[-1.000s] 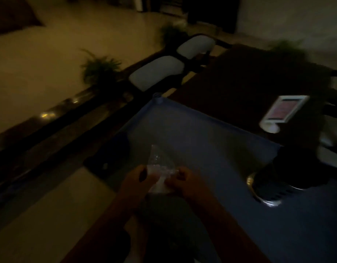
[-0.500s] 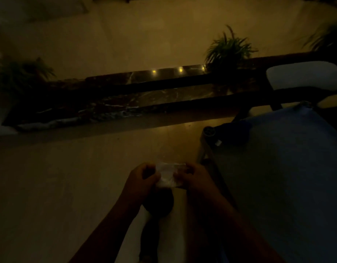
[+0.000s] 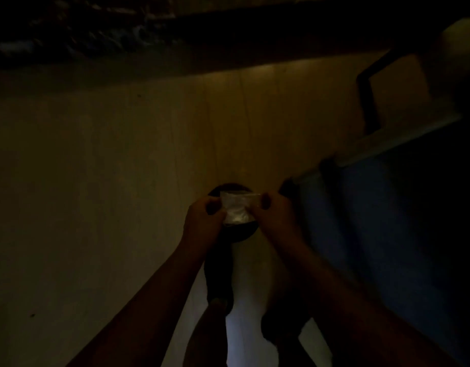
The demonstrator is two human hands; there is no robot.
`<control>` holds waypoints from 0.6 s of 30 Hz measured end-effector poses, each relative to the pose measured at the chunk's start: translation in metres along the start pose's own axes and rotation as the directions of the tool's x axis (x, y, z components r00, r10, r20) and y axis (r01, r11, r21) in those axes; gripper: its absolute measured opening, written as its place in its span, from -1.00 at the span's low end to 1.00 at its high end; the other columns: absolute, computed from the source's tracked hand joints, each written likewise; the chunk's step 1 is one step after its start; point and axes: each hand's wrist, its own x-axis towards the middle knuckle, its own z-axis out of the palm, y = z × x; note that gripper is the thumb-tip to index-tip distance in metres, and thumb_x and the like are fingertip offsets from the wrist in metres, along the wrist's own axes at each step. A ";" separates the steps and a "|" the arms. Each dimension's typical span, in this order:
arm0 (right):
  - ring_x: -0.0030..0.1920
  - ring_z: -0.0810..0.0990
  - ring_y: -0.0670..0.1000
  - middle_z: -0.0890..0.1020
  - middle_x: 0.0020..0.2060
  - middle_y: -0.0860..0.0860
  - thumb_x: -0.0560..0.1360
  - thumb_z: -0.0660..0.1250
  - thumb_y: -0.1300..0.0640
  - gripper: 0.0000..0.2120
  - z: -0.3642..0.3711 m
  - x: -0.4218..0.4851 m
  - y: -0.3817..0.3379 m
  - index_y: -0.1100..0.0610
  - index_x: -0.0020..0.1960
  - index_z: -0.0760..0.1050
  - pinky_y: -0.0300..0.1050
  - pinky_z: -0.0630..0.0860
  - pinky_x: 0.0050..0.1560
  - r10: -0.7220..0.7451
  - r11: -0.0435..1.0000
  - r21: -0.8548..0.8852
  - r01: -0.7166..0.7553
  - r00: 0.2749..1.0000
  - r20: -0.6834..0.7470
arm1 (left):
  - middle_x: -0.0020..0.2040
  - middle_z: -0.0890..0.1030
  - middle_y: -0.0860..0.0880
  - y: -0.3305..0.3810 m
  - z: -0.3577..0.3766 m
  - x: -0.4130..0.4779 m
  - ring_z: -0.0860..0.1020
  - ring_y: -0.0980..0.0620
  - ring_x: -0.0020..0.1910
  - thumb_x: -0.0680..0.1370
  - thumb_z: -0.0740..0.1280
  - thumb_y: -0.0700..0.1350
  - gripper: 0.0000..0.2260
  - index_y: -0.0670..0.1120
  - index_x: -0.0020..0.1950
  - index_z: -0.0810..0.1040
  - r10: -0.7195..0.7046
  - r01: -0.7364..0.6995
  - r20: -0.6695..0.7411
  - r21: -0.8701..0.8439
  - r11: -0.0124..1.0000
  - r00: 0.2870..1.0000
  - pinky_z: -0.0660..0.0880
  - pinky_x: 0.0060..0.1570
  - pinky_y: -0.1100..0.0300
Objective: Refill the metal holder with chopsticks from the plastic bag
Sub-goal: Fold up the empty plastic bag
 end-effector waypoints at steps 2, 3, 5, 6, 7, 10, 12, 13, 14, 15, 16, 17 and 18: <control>-0.28 0.50 -0.16 0.51 -0.27 -0.10 0.49 0.43 0.19 -0.87 0.030 0.032 0.035 0.06 -0.07 0.48 -0.49 0.38 -0.38 0.020 1.000 0.004 -0.020 1.000 -0.001 | -0.21 0.56 0.17 -0.040 0.014 0.036 0.55 0.24 -0.24 0.50 0.36 -0.35 -0.66 0.14 -0.18 0.53 -0.027 0.027 -0.023 0.024 0.999 0.999 0.52 -0.27 0.27; -0.24 0.54 -0.12 0.53 -0.25 -0.10 0.49 0.42 0.19 -0.87 0.048 0.050 0.056 0.06 -0.07 0.48 -0.38 0.46 -0.29 0.037 0.999 0.014 -0.037 0.999 -0.001 | -0.19 0.57 0.15 -0.064 0.023 0.057 0.56 0.22 -0.23 0.50 0.35 -0.36 -0.70 0.08 -0.13 0.56 -0.045 0.046 -0.028 0.030 0.999 0.999 0.51 -0.25 0.27; -0.18 0.58 -0.04 0.55 -0.22 -0.09 0.49 0.41 0.21 -0.87 0.087 0.086 0.104 0.06 -0.07 0.47 -0.13 0.55 -0.19 0.067 0.997 0.026 -0.067 0.998 0.004 | -0.10 0.61 0.03 -0.116 0.040 0.099 0.60 0.07 -0.14 0.49 0.34 -0.38 -0.76 -0.08 0.04 0.59 -0.082 0.083 -0.026 0.039 0.996 0.996 0.56 -0.14 0.16; -0.17 0.59 -0.02 0.55 -0.22 -0.07 0.50 0.40 0.20 -0.88 0.101 0.101 0.125 0.06 -0.10 0.46 -0.08 0.56 -0.20 0.082 0.996 0.018 -0.082 0.997 0.002 | -0.05 0.62 -0.03 -0.137 0.048 0.117 0.61 0.01 -0.08 0.48 0.33 -0.38 -0.75 -0.13 0.10 0.59 -0.097 0.098 -0.019 0.045 0.994 0.995 0.58 -0.08 0.10; -0.19 0.59 -0.02 0.55 -0.23 -0.07 0.51 0.39 0.18 -0.88 0.116 0.113 0.145 0.05 -0.12 0.45 -0.10 0.54 -0.24 0.098 0.995 0.003 -0.098 0.995 -0.004 | 0.00 0.63 -0.07 -0.156 0.055 0.131 0.61 -0.02 -0.04 0.48 0.33 -0.37 -0.73 -0.16 0.14 0.58 -0.117 0.117 -0.006 0.055 0.992 0.993 0.59 -0.03 0.06; -0.19 0.59 -0.03 0.58 -0.22 -0.04 0.52 0.36 0.17 -0.90 0.153 0.142 0.191 0.05 -0.14 0.46 -0.19 0.45 -0.27 0.149 0.988 -0.045 -0.150 0.989 -0.008 | 0.07 0.60 -0.08 -0.205 0.072 0.163 0.59 -0.05 0.03 0.52 0.31 -0.33 -0.68 -0.16 0.27 0.53 -0.181 0.177 0.043 0.079 0.981 0.983 0.55 0.00 0.07; -0.06 0.63 0.07 0.64 -0.10 0.07 0.53 0.35 0.21 -0.96 0.170 0.156 0.214 0.14 -0.02 0.53 -0.11 0.49 -0.16 0.195 0.980 -0.044 -0.194 0.981 0.020 | 0.10 0.57 -0.05 -0.230 0.080 0.176 0.56 -0.04 0.07 0.55 0.29 -0.31 -0.65 -0.16 0.34 0.48 -0.231 0.227 0.043 0.080 0.971 0.972 0.52 0.05 0.09; 0.00 0.63 0.10 0.65 -0.03 0.12 0.54 0.33 0.22 -0.90 0.176 0.161 0.221 0.18 0.05 0.55 -0.09 0.50 -0.10 0.197 0.979 -0.053 -0.195 0.980 0.037 | 0.14 0.58 -0.06 -0.240 0.083 0.179 0.57 -0.06 0.09 0.56 0.28 -0.30 -0.66 -0.15 0.34 0.48 -0.246 0.242 0.043 0.079 0.967 0.968 0.53 0.10 0.08; 0.06 0.63 0.13 0.65 0.03 0.15 0.55 0.30 0.23 -0.83 0.181 0.163 0.228 0.22 0.13 0.54 -0.09 0.50 -0.05 0.189 0.981 -0.060 -0.186 0.980 0.057 | 0.16 0.59 -0.06 -0.250 0.085 0.181 0.59 -0.04 0.07 0.58 0.26 -0.29 -0.71 -0.14 0.29 0.52 -0.244 0.241 0.047 0.071 0.968 0.969 0.55 0.10 0.13; 0.11 0.61 0.15 0.64 0.10 0.17 0.57 0.28 0.24 -0.78 0.183 0.164 0.231 0.24 0.20 0.52 -0.10 0.49 0.00 0.180 0.982 -0.072 -0.175 0.981 0.075 | 0.13 0.59 -0.04 -0.255 0.085 0.181 0.60 0.03 -0.01 0.59 0.25 -0.29 -0.76 -0.11 0.21 0.56 -0.236 0.233 0.050 0.066 0.970 0.970 0.55 0.02 0.26; 0.16 0.59 0.15 0.62 0.15 0.18 0.58 0.27 0.23 -0.72 0.184 0.163 0.231 0.25 0.27 0.48 -0.13 0.46 0.04 0.160 0.985 -0.072 -0.154 0.983 0.090 | 0.09 0.58 0.01 -0.258 0.084 0.179 0.57 0.12 -0.09 0.60 0.23 -0.30 -0.78 -0.10 0.15 0.58 -0.223 0.221 0.046 0.057 0.974 0.974 0.53 -0.08 0.37; 0.21 0.56 0.13 0.59 0.20 0.17 0.59 0.27 0.22 -0.67 0.182 0.160 0.230 0.24 0.34 0.44 -0.16 0.43 0.07 0.153 0.987 -0.070 -0.147 0.982 0.106 | 0.09 0.58 0.03 -0.257 0.082 0.177 0.56 0.14 -0.11 0.60 0.22 -0.30 -0.77 -0.09 0.16 0.58 -0.225 0.223 0.037 0.052 0.973 0.974 0.52 -0.10 0.38; 0.24 0.54 0.12 0.57 0.25 0.15 0.59 0.27 0.21 -0.62 0.177 0.155 0.227 0.23 0.39 0.40 -0.18 0.41 0.10 0.143 0.989 -0.052 -0.138 0.983 0.116 | 0.12 0.59 0.00 -0.255 0.081 0.173 0.58 0.09 -0.06 0.61 0.21 -0.30 -0.76 -0.12 0.21 0.58 -0.229 0.228 0.019 0.037 0.973 0.973 0.54 -0.03 0.28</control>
